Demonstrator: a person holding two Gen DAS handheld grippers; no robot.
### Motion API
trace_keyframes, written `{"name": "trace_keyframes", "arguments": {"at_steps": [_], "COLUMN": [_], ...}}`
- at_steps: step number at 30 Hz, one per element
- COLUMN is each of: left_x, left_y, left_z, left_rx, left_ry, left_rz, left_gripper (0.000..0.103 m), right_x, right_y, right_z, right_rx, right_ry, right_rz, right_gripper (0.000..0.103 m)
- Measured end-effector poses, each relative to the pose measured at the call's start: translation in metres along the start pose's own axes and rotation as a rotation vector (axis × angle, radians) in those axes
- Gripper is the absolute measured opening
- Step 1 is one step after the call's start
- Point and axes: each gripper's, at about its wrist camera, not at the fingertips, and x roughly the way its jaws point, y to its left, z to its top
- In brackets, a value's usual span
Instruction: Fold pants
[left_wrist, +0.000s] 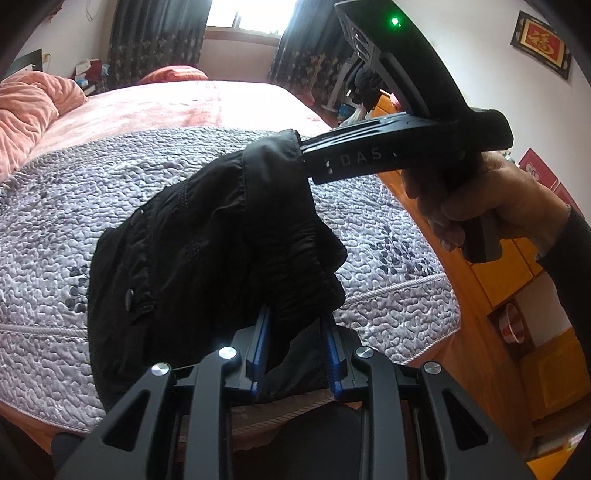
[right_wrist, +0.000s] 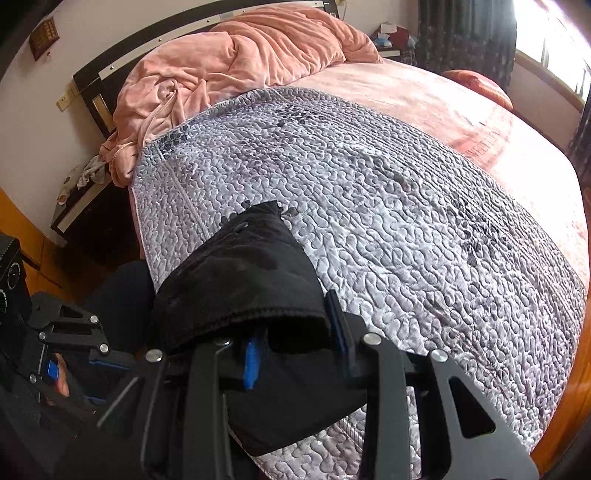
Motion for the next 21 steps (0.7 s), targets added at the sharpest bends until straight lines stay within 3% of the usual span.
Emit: {"name": "trace_keyframes", "arguments": {"at_steps": [21], "left_x": [0.088], "left_y": [-0.017], "left_z": [-0.011], "left_rx": [0.026], "left_ry": [0.157], "left_rz": [0.002], "left_gripper": [0.026], "right_x": [0.040], "right_y": [-0.054], "right_z": [-0.060], "right_rx": [0.034], "right_ry": [-0.003], "right_rz": [0.015], "right_gripper": [0.031]}}
